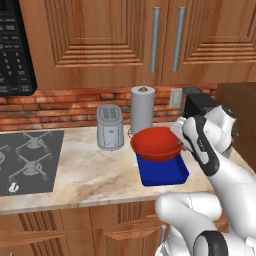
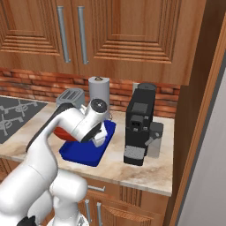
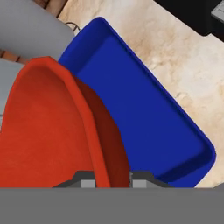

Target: Place the two vegetables and bowl onto the tray for setting up a vegetable dip station.

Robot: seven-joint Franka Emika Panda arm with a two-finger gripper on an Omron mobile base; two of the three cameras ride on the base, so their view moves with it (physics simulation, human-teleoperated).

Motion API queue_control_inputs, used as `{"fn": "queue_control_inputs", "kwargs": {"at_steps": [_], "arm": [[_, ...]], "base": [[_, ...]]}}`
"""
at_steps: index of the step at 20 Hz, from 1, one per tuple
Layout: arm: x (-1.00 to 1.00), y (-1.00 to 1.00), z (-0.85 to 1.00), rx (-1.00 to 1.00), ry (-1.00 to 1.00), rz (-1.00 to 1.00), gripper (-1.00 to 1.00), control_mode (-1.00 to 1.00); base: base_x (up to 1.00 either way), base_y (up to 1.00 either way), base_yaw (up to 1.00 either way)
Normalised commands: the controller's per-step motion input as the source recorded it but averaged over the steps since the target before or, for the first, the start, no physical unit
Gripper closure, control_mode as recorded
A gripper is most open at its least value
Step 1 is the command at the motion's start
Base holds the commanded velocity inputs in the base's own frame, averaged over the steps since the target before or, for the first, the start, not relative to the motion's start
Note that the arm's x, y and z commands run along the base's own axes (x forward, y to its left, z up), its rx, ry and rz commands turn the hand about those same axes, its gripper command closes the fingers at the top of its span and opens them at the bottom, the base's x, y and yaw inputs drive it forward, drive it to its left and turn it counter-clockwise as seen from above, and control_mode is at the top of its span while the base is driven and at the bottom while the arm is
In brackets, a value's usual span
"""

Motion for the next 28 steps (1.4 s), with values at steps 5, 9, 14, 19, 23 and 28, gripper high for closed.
{"fn": "queue_control_inputs", "kwargs": {"at_steps": [5,9,14,19,23,28], "arm": [[0.35,0.00,-0.05,0.00,0.15,-0.08,1.00,-1.00],[0.24,-0.03,-0.12,0.00,0.07,-0.01,1.00,-1.00],[0.17,-0.10,-0.14,0.07,0.00,0.00,1.00,-1.00],[0.12,-0.08,-0.23,0.10,-0.02,0.00,1.00,-1.00],[0.12,-0.02,-0.28,0.10,-0.05,0.00,1.00,-1.00],[0.23,0.00,-0.16,0.02,-0.06,-0.02,1.00,-1.00]], "base": [[0.00,0.00,0.00],[0.00,0.00,0.00],[0.00,0.00,0.00],[0.00,0.00,0.00],[0.00,0.00,0.00],[0.00,0.00,0.00]]}}
